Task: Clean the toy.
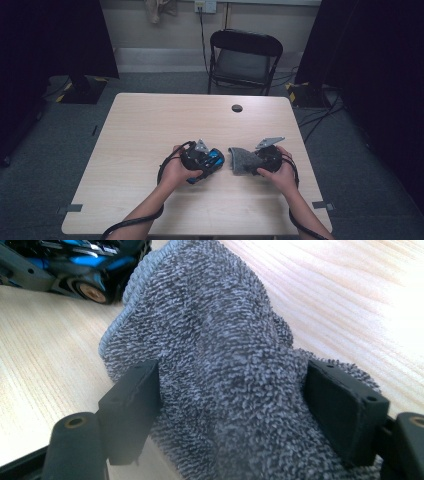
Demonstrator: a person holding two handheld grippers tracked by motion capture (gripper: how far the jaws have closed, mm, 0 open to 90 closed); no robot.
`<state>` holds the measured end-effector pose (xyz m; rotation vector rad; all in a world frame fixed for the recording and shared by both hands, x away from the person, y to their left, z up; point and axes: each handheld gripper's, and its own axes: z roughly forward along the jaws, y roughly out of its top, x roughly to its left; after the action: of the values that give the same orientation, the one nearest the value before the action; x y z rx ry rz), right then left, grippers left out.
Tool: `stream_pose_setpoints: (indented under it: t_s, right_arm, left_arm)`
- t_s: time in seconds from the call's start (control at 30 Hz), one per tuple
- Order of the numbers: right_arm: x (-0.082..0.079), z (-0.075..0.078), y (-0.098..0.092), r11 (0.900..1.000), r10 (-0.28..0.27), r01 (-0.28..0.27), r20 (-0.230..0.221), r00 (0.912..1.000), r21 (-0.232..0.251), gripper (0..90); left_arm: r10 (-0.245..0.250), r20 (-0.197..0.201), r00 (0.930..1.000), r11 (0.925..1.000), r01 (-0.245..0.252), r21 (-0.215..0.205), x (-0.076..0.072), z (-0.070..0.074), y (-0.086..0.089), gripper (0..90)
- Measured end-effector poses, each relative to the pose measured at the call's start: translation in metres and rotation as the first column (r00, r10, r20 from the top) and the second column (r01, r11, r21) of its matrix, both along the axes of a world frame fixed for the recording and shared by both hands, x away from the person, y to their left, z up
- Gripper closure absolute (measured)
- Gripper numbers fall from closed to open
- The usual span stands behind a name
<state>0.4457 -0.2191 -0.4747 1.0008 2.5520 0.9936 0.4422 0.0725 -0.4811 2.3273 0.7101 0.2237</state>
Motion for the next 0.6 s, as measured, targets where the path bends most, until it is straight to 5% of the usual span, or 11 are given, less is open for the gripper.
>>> stream_pose_setpoints:
  t_s: [0.23, 0.47, 0.6]
  right_arm:
    - [-0.0003, -0.0016, 0.0001, 1.0, -0.002, 0.002, 0.001, 1.0, -0.004, 23.7]
    - [-0.0003, -0.0022, 0.0006, 1.0, -0.004, 0.004, 0.002, 1.0, -0.013, 23.8]
    - [-0.0006, -0.0024, 0.0014, 1.0, -0.003, 0.004, 0.005, 1.0, -0.018, 23.6]
  left_arm:
    - [0.007, 0.005, 1.0, 0.9994, -0.007, -0.035, -0.0001, -0.0017, 0.0036, 27.1]
    - [0.026, 0.019, 0.9995, 0.9993, -0.027, 0.026, -0.0054, 0.0005, 0.0, 19.4]
    - [0.035, 0.001, 0.9994, 0.9991, -0.035, 0.022, -0.0043, -0.0074, -0.0006, 22.6]
